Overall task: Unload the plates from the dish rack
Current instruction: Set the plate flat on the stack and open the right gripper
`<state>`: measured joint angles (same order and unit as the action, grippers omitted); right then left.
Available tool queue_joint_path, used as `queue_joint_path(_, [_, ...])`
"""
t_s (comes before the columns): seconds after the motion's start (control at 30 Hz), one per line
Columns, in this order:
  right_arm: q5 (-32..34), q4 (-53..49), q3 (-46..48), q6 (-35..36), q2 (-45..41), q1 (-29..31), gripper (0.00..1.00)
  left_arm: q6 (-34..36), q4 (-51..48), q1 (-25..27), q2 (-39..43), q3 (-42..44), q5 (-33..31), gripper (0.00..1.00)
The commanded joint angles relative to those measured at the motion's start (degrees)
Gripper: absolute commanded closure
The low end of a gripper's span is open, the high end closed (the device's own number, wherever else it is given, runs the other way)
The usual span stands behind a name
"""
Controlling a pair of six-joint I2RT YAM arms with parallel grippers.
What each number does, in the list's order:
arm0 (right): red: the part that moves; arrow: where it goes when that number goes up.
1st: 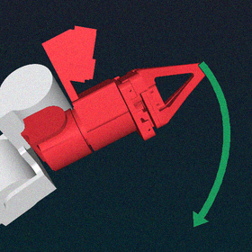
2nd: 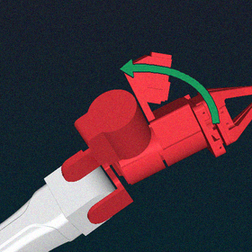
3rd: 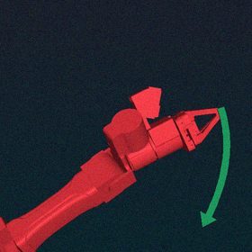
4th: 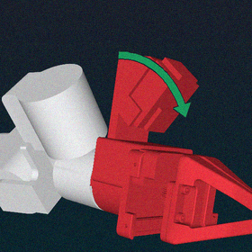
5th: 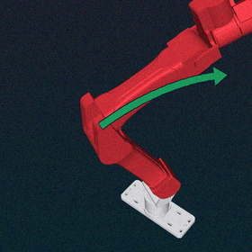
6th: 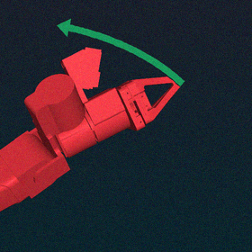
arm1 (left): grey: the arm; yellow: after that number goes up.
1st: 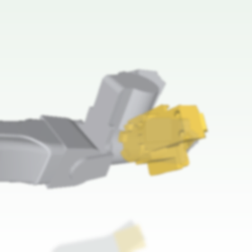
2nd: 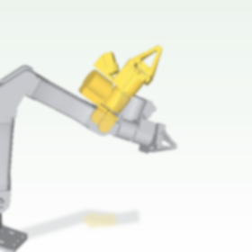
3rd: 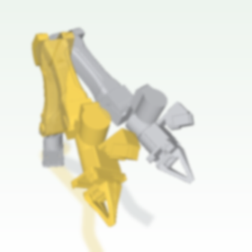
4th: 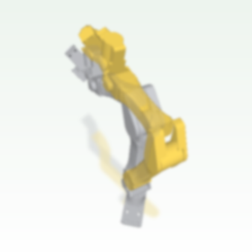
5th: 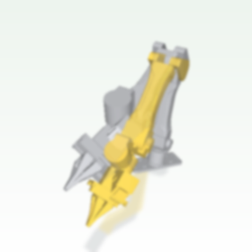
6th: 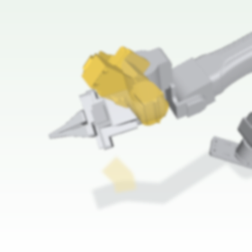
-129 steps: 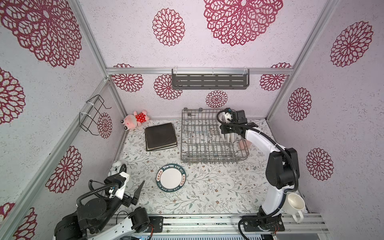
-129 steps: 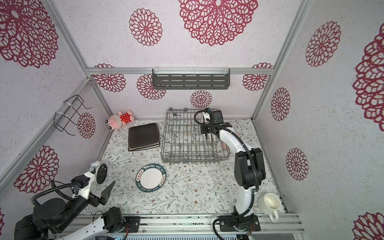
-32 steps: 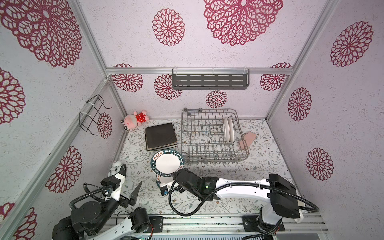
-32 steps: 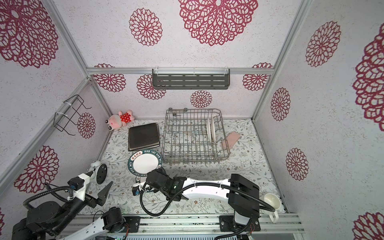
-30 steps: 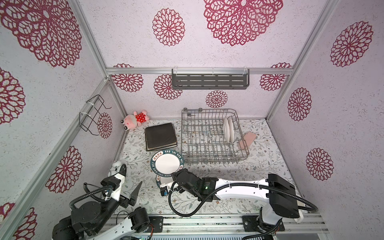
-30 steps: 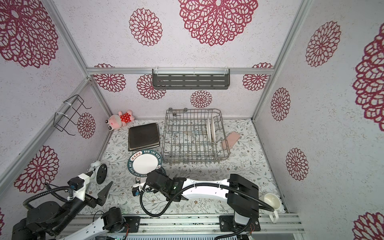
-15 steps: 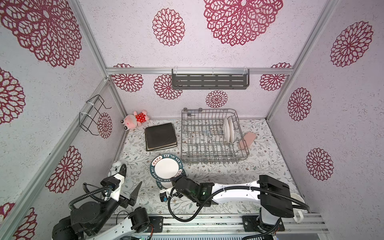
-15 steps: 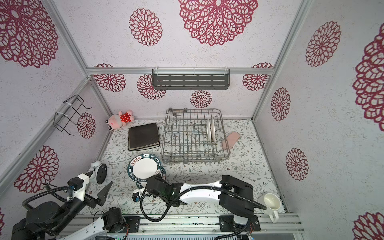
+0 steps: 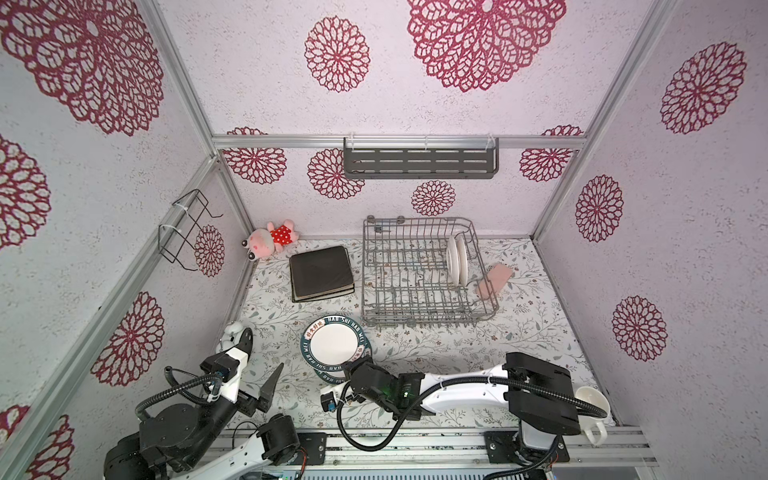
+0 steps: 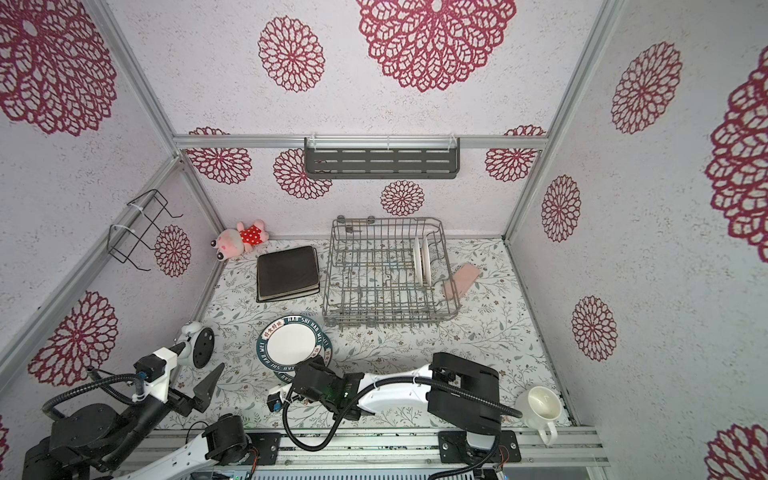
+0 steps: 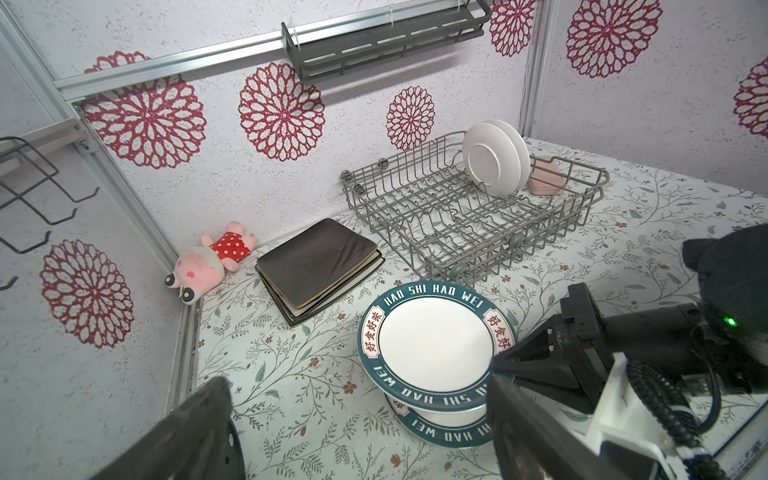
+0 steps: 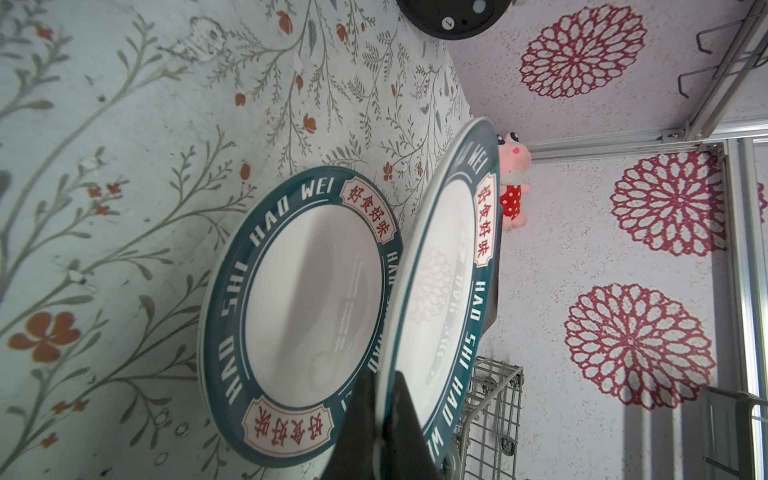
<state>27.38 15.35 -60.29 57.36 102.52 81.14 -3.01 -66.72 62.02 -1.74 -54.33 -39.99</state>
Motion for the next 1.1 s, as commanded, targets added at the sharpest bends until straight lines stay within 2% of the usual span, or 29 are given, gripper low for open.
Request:
queue_joint_path(0.0, [2.8,3.9,0.0,0.1,-0.2,0.5,1.00,0.5,1.5,0.8,0.7,0.3,-0.5,0.03])
queue_joint_path(0.2, [4.0,5.7,1.7,3.1,0.9,0.5,1.00,0.4,1.6,0.9,0.7,0.4,-0.5,0.03])
queue_joint_path(1.07, [4.8,5.9,2.9,2.9,3.1,0.8,1.00,0.5,1.7,1.0,0.9,0.4,-0.6,0.03])
